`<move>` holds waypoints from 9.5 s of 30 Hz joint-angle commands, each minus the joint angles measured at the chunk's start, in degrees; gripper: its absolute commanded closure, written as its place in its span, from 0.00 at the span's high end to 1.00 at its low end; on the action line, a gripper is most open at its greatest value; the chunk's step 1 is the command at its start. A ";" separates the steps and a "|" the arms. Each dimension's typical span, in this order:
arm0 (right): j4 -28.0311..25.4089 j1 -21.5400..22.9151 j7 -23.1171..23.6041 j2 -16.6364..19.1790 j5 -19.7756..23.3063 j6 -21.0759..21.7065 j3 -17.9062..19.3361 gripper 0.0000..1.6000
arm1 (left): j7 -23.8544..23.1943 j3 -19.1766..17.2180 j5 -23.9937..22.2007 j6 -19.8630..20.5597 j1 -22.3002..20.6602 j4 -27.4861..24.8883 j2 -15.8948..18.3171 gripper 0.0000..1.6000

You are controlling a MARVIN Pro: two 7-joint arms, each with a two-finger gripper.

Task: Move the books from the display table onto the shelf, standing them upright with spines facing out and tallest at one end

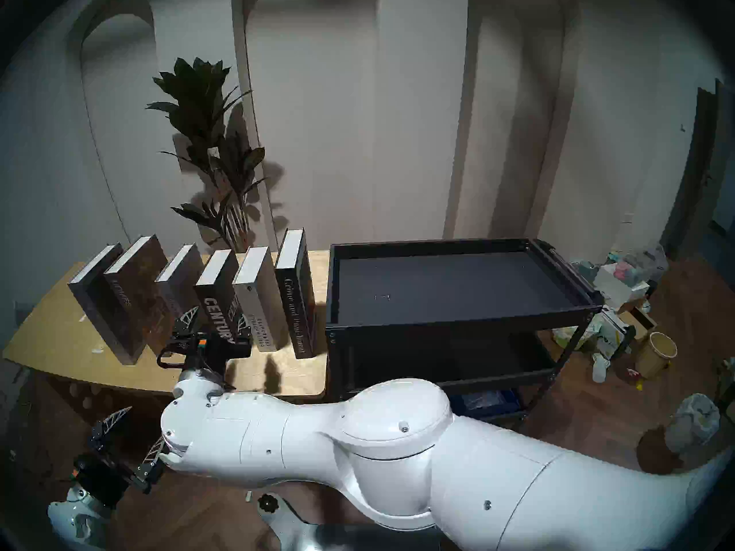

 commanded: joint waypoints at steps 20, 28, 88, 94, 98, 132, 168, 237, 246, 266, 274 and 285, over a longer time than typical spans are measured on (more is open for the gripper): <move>-0.22 1.64 -0.04 -1.14 -2.66 2.21 1.74 1.00 | -0.16 -0.07 -0.06 -0.17 -0.01 -0.70 0.07 1.00; -0.14 2.27 -0.20 -1.14 -4.02 4.55 1.62 1.00 | -0.16 -0.06 -0.06 -0.16 -0.03 -0.65 0.07 1.00; 3.58 4.47 7.75 -1.14 -7.35 17.31 4.04 1.00 | -0.14 -0.01 -0.04 -0.13 -0.21 -0.27 0.10 1.00; 4.14 4.38 8.32 -1.14 -7.34 18.13 4.32 1.00 | -0.14 -0.01 -0.04 -0.12 -0.23 -0.23 0.11 1.00; 4.51 4.31 8.70 -1.14 -7.30 18.65 4.52 1.00 | -0.14 -0.01 -0.04 -0.12 -0.24 -0.20 0.11 1.00; 3.86 4.28 11.30 -1.14 -7.33 22.52 5.91 1.00 | -0.12 0.01 -0.03 -0.10 -0.40 0.28 0.11 1.00; 4.26 4.20 11.24 -1.14 -7.22 25.18 7.94 0.04 | -0.13 0.01 -0.01 -0.12 -0.65 0.77 0.13 1.00; -7.48 16.10 3.01 -1.14 -13.48 24.41 13.15 0.00 | -0.25 0.00 -0.03 -0.19 -0.92 0.66 0.13 1.00; -8.09 20.56 1.48 -1.14 -15.21 24.77 14.76 0.00 | -0.29 -0.01 -0.03 -0.20 -0.91 0.58 0.13 1.00; -9.78 30.03 -7.74 -1.14 -19.83 25.85 19.14 0.00 | -0.65 -0.12 -0.11 -0.30 -0.65 -0.03 0.04 1.00; -9.02 30.36 -16.07 -1.14 -24.21 24.17 21.59 0.00 | -0.86 -0.27 -0.16 -0.26 -0.33 -0.56 -0.13 1.00; -12.20 26.78 -18.43 5.96 -34.12 25.47 27.81 0.00 | -0.91 -0.32 -0.18 -0.18 -0.10 -0.82 -0.17 1.00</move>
